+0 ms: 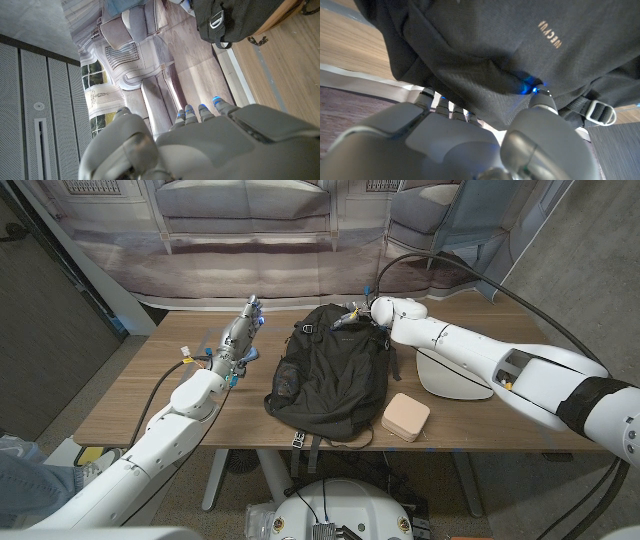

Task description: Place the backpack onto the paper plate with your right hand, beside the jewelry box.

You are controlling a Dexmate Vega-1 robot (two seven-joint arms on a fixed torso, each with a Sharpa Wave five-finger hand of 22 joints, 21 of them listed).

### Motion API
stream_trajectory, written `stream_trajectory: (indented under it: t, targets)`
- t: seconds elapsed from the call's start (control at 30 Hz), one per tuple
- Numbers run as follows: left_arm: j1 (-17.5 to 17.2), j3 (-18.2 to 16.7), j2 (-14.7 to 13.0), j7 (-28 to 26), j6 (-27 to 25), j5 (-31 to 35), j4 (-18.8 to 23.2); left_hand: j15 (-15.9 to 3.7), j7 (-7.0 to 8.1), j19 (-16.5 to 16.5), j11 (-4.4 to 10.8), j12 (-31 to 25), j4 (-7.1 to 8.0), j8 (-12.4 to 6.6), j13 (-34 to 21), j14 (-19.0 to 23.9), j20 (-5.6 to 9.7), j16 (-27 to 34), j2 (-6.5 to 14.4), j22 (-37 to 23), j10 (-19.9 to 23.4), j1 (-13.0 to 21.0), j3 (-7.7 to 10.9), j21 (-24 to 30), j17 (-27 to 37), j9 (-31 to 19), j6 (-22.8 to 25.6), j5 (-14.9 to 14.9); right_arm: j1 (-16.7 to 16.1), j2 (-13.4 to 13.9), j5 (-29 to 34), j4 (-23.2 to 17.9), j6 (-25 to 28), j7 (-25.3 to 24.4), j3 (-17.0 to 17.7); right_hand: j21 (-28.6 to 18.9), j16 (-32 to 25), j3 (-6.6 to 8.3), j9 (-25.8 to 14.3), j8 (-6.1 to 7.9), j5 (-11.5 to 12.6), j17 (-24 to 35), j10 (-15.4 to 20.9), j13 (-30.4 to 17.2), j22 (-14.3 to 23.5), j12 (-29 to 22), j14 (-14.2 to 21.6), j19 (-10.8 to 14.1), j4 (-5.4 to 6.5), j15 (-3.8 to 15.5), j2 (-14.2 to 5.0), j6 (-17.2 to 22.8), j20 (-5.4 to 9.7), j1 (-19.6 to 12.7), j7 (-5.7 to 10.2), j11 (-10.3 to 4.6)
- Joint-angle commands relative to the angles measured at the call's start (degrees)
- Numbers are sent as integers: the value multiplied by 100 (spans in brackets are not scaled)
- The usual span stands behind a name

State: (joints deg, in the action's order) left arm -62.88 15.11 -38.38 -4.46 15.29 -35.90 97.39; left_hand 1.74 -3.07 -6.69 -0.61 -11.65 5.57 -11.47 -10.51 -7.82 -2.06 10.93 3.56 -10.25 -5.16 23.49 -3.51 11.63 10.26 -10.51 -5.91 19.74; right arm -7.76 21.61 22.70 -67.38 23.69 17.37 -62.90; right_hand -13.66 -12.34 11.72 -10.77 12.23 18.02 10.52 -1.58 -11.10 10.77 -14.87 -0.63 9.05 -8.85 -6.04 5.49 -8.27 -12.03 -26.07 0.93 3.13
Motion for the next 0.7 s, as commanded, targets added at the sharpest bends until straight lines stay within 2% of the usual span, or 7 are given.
stream_trajectory:
  t: [0.03,0.2,0.37,0.43,0.6,0.63,0.7]
  targets:
    - [62,38,14,49,-23,-22,-57,3,11,-25,4,-32,16,-24,-21,40,-33,9,46,-21,29,30,-25,18,28,-20,14,-6,-69,-131,229,216,-16,-386,-157,-132,-91,53,-35,56,156,38,321,-63,27,-124,384,459,-58,128,7,136,-21,-363,48,-50]
    - [64,45,3,8,-49,10,-31,0,13,-24,9,-29,16,-23,-21,46,-38,9,49,-21,26,32,-32,17,28,-20,21,-8,-101,-154,332,278,-54,-548,-204,-299,-162,87,-46,102,296,95,671,-145,40,-287,794,1101,-33,350,22,365,-13,-727,112,-176]
    - [88,64,16,-18,-83,15,-16,1,14,-21,10,-28,17,-19,-21,45,-43,8,50,-21,26,32,-35,17,28,-21,16,-9,-91,-205,404,404,-88,-601,-263,-423,-182,118,-56,117,366,131,751,-195,44,-341,930,1520,-30,393,-1,459,15,-913,166,-212]
    - [100,71,20,0,-76,13,-27,1,15,-20,12,-28,17,-18,-21,46,-45,7,51,-21,28,33,-37,18,29,-21,16,-10,-98,-207,434,417,-104,-651,-270,-501,-216,149,-64,146,412,169,800,-230,43,-380,1044,1783,-38,464,-24,566,32,-1063,196,-227]
    - [116,95,49,-22,-86,18,-36,0,25,-20,10,-30,17,-16,-21,46,-48,6,53,-21,35,34,-41,17,29,-21,15,-11,-142,-205,501,444,-179,-848,-259,-664,-369,211,-84,231,493,269,1037,-316,59,-523,1468,2290,-28,652,-97,872,427,-1371,287,-305]
    - [121,100,46,-9,-101,5,-40,1,18,-19,0,-26,18,-16,-22,45,-50,5,54,-21,27,34,-43,17,29,-21,17,-12,-171,-199,504,447,-214,-937,-238,-717,-426,240,-91,263,514,302,1115,-341,70,-569,1616,2429,-27,709,-141,979,555,-1473,312,-316]
    - [120,103,35,-23,-128,10,-22,0,18,-19,8,-28,18,-15,-22,43,-47,4,55,-21,33,35,-45,16,29,-21,19,-12,-197,-195,502,452,-251,-1008,-213,-770,-496,252,-99,298,533,348,1244,-377,84,-642,1800,2559,-19,783,-159,1106,703,-1571,352,-356]
